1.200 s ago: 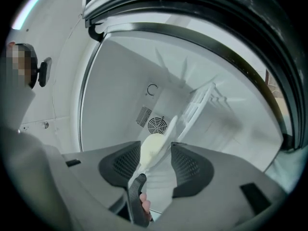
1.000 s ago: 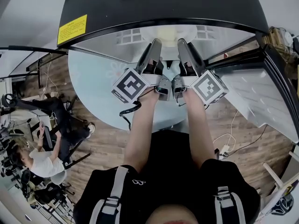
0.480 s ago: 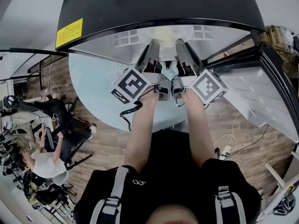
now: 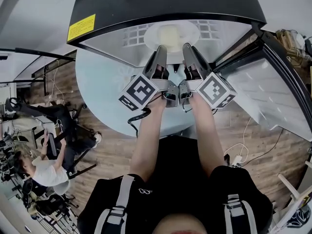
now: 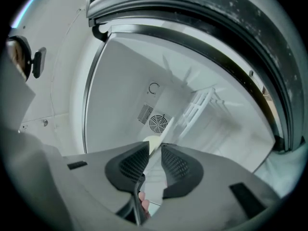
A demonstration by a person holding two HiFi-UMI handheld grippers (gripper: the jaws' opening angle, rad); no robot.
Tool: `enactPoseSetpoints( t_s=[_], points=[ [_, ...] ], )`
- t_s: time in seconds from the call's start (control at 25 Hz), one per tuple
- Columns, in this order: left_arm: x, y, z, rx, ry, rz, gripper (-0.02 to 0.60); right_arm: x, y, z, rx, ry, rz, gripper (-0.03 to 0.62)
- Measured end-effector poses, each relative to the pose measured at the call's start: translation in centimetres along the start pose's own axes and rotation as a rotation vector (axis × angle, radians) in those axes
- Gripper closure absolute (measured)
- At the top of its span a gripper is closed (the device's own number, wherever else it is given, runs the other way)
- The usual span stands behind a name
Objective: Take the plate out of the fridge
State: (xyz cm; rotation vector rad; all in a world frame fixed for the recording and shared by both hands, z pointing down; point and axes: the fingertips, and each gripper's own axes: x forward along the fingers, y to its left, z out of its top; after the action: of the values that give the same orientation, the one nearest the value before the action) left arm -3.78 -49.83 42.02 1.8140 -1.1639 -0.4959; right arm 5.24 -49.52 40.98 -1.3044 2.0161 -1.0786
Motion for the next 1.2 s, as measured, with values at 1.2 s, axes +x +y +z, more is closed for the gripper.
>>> enactPoseSetpoints(
  t_s=[1.2],
  points=[
    [-7.5, -5.0, -3.0, 0.042, -0.13, -0.059, 0.5, -7.8, 4.1, 0.1, -0.078, -0.007, 0.116, 0.522]
  ],
)
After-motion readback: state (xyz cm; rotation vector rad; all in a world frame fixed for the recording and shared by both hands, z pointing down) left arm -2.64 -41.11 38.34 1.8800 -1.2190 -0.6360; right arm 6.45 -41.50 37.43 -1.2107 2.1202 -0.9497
